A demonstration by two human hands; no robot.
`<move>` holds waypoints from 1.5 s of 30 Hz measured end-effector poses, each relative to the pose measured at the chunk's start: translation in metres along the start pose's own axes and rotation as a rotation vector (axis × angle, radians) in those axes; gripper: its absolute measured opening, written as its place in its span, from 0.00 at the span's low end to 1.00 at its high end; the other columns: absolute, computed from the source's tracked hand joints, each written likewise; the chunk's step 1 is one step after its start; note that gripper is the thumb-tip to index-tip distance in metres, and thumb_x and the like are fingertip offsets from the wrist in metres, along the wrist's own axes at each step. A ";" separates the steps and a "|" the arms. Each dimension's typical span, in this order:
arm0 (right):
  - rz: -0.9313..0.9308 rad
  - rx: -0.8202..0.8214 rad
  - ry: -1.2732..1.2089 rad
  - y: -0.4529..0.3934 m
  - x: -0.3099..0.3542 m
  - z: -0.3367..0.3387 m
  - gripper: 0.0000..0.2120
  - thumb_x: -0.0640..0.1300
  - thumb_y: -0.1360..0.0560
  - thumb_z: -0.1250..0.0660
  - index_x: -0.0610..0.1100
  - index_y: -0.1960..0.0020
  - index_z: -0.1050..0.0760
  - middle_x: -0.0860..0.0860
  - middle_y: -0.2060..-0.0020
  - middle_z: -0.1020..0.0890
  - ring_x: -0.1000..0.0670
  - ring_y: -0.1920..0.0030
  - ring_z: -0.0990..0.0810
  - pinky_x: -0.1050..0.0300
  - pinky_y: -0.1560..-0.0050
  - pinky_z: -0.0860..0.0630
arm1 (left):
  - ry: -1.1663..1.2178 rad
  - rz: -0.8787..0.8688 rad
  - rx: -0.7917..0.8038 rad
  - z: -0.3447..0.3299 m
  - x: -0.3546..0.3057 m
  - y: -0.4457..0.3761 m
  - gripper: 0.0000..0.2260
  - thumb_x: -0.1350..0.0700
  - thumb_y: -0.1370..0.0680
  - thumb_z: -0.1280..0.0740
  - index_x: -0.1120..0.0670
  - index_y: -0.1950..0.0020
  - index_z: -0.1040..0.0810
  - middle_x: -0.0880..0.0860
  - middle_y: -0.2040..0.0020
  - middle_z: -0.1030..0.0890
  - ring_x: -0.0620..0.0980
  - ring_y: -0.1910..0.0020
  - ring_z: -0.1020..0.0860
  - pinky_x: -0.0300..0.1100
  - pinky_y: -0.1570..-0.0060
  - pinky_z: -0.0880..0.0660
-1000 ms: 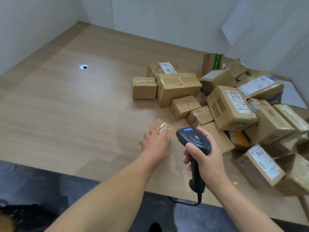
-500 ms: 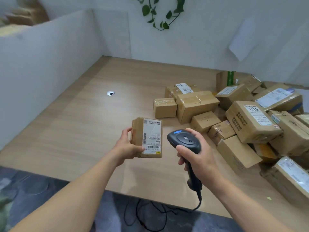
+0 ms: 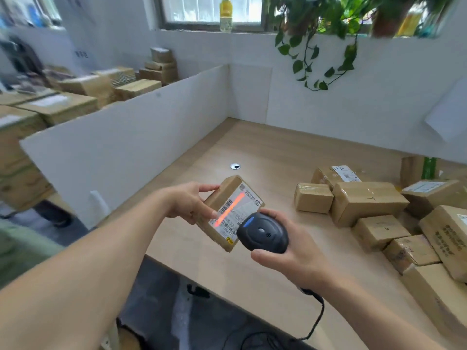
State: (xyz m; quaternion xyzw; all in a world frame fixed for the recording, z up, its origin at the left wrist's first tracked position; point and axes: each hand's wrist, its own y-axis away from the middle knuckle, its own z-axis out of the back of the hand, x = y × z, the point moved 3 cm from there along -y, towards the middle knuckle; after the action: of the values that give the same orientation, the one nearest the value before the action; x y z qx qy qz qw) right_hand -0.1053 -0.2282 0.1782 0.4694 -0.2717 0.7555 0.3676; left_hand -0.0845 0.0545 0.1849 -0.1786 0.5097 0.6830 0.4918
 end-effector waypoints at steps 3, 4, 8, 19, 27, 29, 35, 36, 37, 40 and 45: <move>0.066 0.052 0.000 -0.005 0.015 -0.012 0.34 0.46 0.35 0.18 0.61 0.34 0.28 0.66 0.45 0.18 0.59 0.44 0.17 0.67 0.47 0.22 | -0.062 0.018 -0.058 0.017 -0.003 0.021 0.44 0.58 0.30 0.20 0.39 0.21 0.39 0.53 0.50 0.13 0.54 0.52 0.17 0.48 0.55 0.22; 0.084 0.066 -0.008 -0.007 0.019 -0.015 0.34 0.46 0.35 0.18 0.61 0.35 0.28 0.67 0.45 0.19 0.58 0.44 0.17 0.67 0.48 0.22 | -0.070 0.023 -0.082 0.021 -0.004 0.028 0.44 0.58 0.30 0.19 0.39 0.21 0.38 0.54 0.50 0.14 0.54 0.53 0.17 0.48 0.56 0.22; 0.146 0.131 -0.060 -0.014 0.033 -0.020 0.34 0.49 0.37 0.20 0.61 0.34 0.28 0.67 0.44 0.19 0.58 0.44 0.17 0.69 0.49 0.23 | -0.069 0.067 -0.170 0.028 -0.003 0.054 0.44 0.59 0.30 0.20 0.39 0.21 0.38 0.54 0.48 0.16 0.55 0.52 0.18 0.47 0.58 0.22; 0.212 0.305 -0.180 -0.027 0.042 -0.012 0.37 0.52 0.39 0.21 0.58 0.32 0.28 0.62 0.43 0.17 0.57 0.42 0.17 0.65 0.46 0.22 | 0.142 0.112 -0.383 0.018 0.000 0.098 0.46 0.65 0.28 0.22 0.40 0.19 0.42 0.56 0.45 0.17 0.56 0.52 0.18 0.53 0.51 0.23; 0.116 0.272 -0.367 -0.029 0.031 -0.008 0.38 0.57 0.44 0.25 0.58 0.34 0.26 0.53 0.51 0.15 0.56 0.64 0.17 0.65 0.69 0.25 | 0.513 -0.053 -0.781 -0.002 0.015 0.110 0.51 0.70 0.31 0.23 0.39 0.19 0.46 0.59 0.46 0.16 0.60 0.45 0.17 0.63 0.42 0.21; 0.105 0.271 -0.396 -0.031 0.031 -0.008 0.38 0.56 0.44 0.24 0.55 0.34 0.26 0.54 0.52 0.15 0.55 0.65 0.17 0.63 0.70 0.24 | 0.547 -0.088 -0.832 -0.009 0.014 0.113 0.51 0.72 0.31 0.23 0.39 0.20 0.46 0.58 0.47 0.17 0.60 0.46 0.17 0.63 0.43 0.20; 0.112 0.307 -0.434 -0.030 0.037 -0.005 0.33 0.52 0.40 0.23 0.57 0.35 0.26 0.55 0.52 0.16 0.55 0.65 0.18 0.63 0.69 0.24 | 0.539 -0.132 -0.929 -0.022 0.015 0.120 0.53 0.72 0.32 0.23 0.37 0.21 0.47 0.57 0.46 0.17 0.59 0.45 0.16 0.62 0.45 0.19; 0.112 0.313 -0.434 -0.029 0.039 -0.005 0.32 0.50 0.38 0.24 0.57 0.35 0.26 0.56 0.52 0.16 0.55 0.65 0.18 0.63 0.69 0.24 | 0.534 -0.136 -0.942 -0.022 0.016 0.122 0.53 0.72 0.32 0.23 0.37 0.21 0.46 0.57 0.46 0.16 0.58 0.46 0.16 0.62 0.46 0.19; 0.113 0.319 -0.435 -0.029 0.040 -0.006 0.31 0.49 0.37 0.24 0.57 0.35 0.27 0.56 0.52 0.16 0.55 0.65 0.18 0.64 0.69 0.24 | 0.529 -0.142 -0.956 -0.023 0.016 0.124 0.53 0.72 0.32 0.22 0.36 0.21 0.46 0.57 0.46 0.16 0.57 0.46 0.16 0.61 0.46 0.19; 0.111 0.330 -0.446 -0.026 0.044 -0.009 0.31 0.48 0.37 0.24 0.57 0.35 0.27 0.53 0.51 0.16 0.55 0.65 0.17 0.64 0.69 0.24 | 0.522 -0.145 -0.986 -0.026 0.017 0.132 0.53 0.72 0.32 0.23 0.36 0.21 0.46 0.56 0.48 0.16 0.55 0.48 0.15 0.58 0.48 0.18; 0.107 0.333 -0.477 -0.022 0.049 -0.022 0.30 0.47 0.36 0.24 0.58 0.36 0.27 0.56 0.52 0.16 0.54 0.66 0.17 0.62 0.69 0.23 | 0.534 -0.136 -1.021 -0.023 0.029 0.146 0.54 0.72 0.33 0.22 0.36 0.20 0.47 0.58 0.44 0.19 0.56 0.46 0.17 0.60 0.47 0.18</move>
State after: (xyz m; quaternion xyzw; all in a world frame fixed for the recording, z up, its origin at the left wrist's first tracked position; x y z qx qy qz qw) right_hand -0.1126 -0.1840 0.2156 0.6726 -0.2471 0.6763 0.1709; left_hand -0.2278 0.0494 0.2294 -0.5917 0.2097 0.7404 0.2404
